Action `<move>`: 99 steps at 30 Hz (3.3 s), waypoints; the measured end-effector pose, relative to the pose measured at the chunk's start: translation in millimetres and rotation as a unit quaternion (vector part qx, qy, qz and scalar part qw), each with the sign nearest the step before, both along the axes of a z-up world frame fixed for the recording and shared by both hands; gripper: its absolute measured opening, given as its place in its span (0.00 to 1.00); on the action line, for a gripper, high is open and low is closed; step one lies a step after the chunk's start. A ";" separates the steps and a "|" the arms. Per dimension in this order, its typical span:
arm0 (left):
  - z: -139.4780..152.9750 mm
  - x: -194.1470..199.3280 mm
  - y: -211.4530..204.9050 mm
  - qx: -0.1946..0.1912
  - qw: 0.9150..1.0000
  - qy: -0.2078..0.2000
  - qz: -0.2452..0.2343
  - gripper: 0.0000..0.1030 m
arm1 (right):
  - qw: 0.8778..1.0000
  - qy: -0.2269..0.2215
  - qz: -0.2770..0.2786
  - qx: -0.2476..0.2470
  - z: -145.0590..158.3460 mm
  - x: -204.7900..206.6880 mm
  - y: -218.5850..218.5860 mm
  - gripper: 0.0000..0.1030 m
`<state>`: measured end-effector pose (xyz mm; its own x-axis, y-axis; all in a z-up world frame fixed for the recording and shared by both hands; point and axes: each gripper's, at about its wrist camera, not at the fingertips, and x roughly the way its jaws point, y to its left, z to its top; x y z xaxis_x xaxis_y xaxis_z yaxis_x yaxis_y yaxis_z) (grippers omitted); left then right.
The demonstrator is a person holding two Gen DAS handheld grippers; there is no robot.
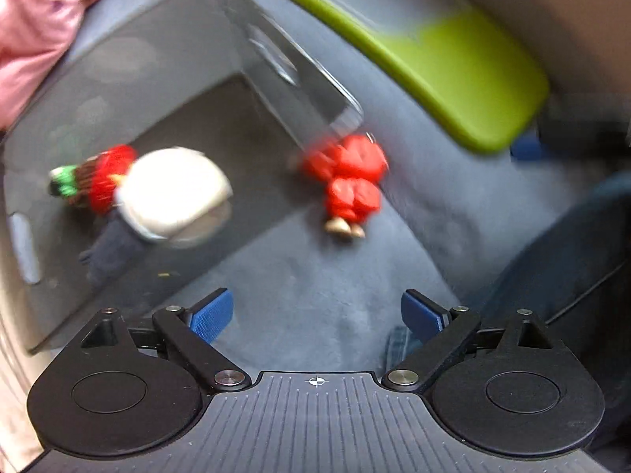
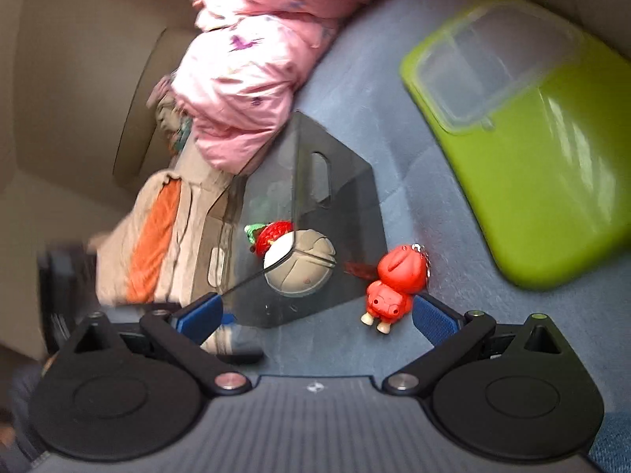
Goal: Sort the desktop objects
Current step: 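Lower the left gripper to the red pig figure and close on it, then lift the red pig figure with the left gripper and carry it over the box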
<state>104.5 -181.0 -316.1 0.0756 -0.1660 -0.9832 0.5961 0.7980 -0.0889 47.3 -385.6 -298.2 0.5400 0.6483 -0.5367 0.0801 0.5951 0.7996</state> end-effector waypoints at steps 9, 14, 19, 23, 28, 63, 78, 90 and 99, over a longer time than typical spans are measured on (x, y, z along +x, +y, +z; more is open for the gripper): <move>-55.5 -10.6 -53.8 -0.012 0.999 0.025 -0.041 0.93 | 0.998 0.000 -0.041 -0.054 8.2 -5.3 -3.4 1.00; -63.7 0.8 -41.6 -0.040 0.999 0.029 -0.006 0.94 | 0.974 0.012 0.030 -0.223 28.3 7.6 10.0 1.00; -71.9 12.2 -29.4 -0.068 0.997 0.033 0.030 0.98 | 0.973 0.014 0.119 -0.199 22.1 4.4 8.6 1.00; -78.5 21.4 -19.7 -0.090 0.994 0.035 0.058 1.00 | 0.962 -0.019 0.222 -0.156 23.8 -12.5 23.9 1.00; -77.4 11.0 -38.8 -0.036 0.998 0.012 0.052 1.00 | 0.938 -0.050 0.315 -0.136 23.7 -32.1 58.0 1.00; -22.7 -35.5 19.4 0.014 0.995 0.066 0.069 0.44 | 0.935 -0.116 0.336 -0.010 22.8 -41.3 39.8 1.00; -89.1 -36.4 -24.3 0.106 0.993 0.049 -0.032 0.87 | 0.938 -0.092 0.335 -0.012 19.4 -34.3 38.4 1.00; -26.8 -38.3 10.3 0.042 0.998 0.046 -0.010 0.55 | 0.939 -0.098 0.331 -0.002 18.8 -33.3 34.9 1.00; 50.7 -12.6 51.3 -0.097 0.987 0.076 0.103 0.55 | 0.939 -0.092 0.330 -0.006 18.0 -33.4 35.4 1.00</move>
